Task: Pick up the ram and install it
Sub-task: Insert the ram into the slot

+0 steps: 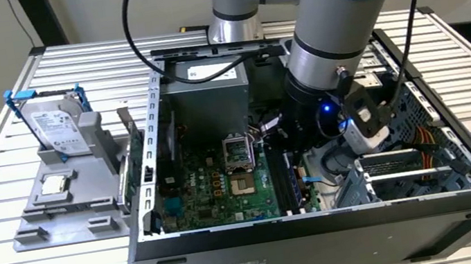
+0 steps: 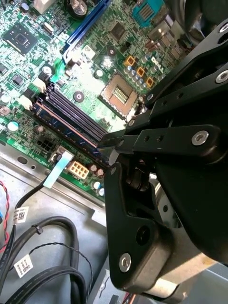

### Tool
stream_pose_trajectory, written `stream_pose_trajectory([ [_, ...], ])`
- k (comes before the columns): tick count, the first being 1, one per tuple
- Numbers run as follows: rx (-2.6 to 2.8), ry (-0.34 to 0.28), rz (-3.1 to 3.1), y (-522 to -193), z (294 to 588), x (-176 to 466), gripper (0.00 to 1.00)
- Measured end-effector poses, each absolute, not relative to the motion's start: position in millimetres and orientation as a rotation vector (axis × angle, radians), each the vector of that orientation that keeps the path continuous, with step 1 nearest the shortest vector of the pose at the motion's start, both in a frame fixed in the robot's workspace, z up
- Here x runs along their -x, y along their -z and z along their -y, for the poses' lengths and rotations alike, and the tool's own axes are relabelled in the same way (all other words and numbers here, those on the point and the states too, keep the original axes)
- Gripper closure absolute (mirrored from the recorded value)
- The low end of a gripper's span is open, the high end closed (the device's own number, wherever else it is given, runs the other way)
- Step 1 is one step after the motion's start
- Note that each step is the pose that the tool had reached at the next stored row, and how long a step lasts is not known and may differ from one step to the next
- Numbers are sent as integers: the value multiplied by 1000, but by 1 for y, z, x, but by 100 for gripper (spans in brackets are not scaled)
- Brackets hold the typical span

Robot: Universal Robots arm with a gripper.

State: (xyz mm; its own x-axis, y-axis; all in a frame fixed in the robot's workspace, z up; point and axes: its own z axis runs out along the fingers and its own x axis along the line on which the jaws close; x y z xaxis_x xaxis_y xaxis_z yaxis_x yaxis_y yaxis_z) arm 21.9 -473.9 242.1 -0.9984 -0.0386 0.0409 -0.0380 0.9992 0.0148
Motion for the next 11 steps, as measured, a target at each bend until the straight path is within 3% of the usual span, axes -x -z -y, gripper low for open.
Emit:
stream_pose_trajectory([
  [11,-159,20,3096,-242,474,-22,100],
])
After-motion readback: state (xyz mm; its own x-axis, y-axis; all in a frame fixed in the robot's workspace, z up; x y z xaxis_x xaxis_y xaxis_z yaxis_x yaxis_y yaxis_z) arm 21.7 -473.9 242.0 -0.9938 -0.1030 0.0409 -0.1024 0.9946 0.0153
